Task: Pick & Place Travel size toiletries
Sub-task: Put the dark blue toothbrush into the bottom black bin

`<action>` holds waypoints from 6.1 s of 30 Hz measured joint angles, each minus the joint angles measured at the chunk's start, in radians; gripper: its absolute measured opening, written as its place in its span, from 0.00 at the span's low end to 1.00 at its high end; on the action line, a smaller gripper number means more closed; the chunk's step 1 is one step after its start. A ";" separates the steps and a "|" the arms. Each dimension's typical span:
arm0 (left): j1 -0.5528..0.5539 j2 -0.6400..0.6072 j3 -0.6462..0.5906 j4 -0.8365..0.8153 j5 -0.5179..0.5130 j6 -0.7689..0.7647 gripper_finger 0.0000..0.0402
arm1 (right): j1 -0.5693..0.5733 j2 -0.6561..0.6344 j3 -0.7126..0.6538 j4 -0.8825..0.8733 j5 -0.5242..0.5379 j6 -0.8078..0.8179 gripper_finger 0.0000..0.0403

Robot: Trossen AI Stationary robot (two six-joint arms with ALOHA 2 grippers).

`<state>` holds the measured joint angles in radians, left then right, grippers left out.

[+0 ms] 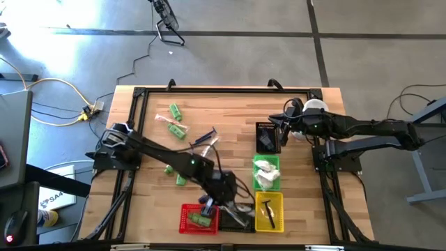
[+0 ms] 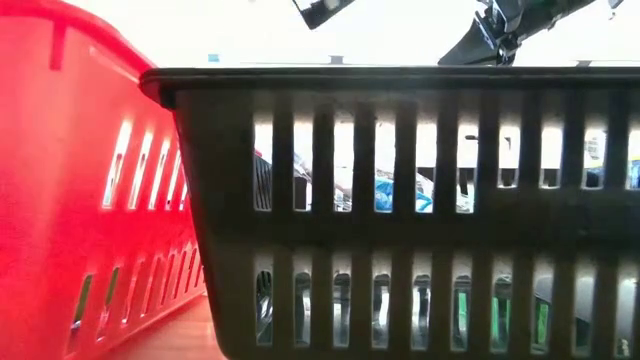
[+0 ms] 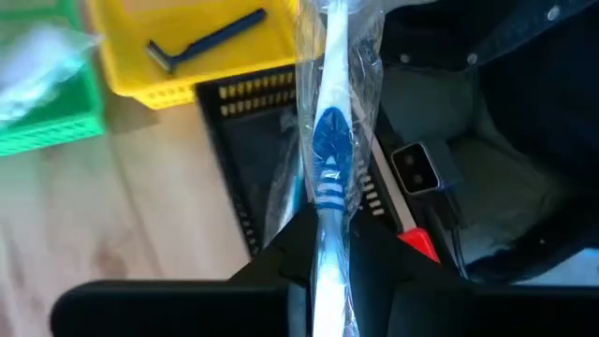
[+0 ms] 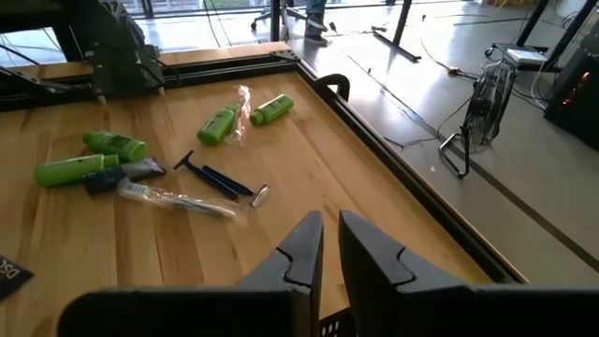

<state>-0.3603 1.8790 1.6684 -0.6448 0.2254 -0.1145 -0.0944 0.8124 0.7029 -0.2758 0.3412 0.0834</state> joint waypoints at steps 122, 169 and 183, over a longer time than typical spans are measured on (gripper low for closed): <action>-0.085 0.105 0.003 0.086 -0.284 -0.411 0.08 | 0.000 -0.054 0.000 -0.139 0.000 -0.024 0.07; -0.119 0.399 0.482 -0.370 -0.282 -0.257 0.05 | -0.146 -0.006 0.000 -0.134 -0.057 -0.031 0.07; -0.117 0.400 0.483 -0.357 -0.257 -0.295 0.22 | -0.146 -0.006 0.000 -0.139 -0.060 -0.027 0.07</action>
<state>-0.4778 2.2787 2.1513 -1.0022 -0.0320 -0.4095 -0.2405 0.8062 0.7025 -0.4152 0.2816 0.0563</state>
